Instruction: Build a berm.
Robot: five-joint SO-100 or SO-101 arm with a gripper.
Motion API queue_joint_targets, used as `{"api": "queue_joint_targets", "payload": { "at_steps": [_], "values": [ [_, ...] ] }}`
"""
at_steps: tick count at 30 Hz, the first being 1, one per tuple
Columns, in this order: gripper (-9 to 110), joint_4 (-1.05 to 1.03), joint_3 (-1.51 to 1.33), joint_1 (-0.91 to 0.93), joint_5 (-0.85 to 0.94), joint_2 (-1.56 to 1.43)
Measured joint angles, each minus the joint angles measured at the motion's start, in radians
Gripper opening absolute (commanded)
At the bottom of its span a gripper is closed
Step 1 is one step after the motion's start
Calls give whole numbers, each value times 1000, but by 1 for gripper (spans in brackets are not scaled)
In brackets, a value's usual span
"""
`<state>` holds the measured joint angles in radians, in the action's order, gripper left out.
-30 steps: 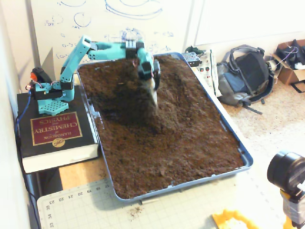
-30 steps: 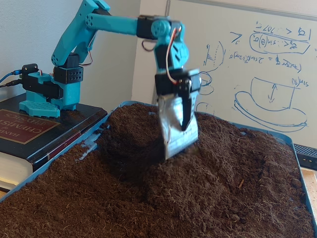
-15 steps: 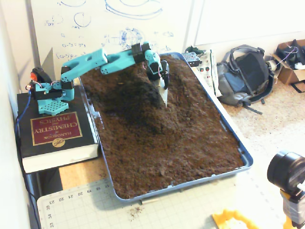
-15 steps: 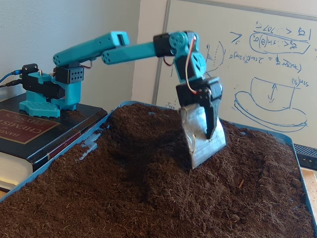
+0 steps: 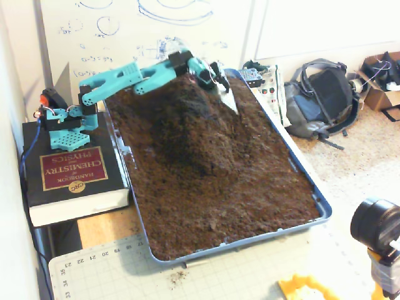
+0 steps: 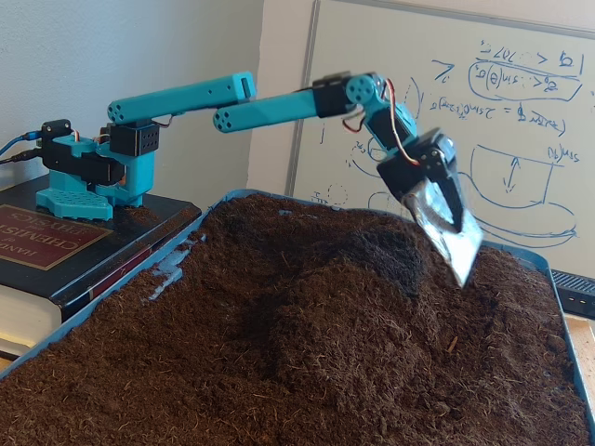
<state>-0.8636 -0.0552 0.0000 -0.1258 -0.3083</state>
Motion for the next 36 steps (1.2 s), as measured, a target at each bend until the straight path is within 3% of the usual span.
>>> {"api": "queue_joint_targets", "payload": {
  "at_steps": [5,15,36],
  "values": [
    [0,89,-12,21,52,89],
    [0,11,-238,26,144,97],
    [0,11,-687,46,153,-213]
  ]
}}
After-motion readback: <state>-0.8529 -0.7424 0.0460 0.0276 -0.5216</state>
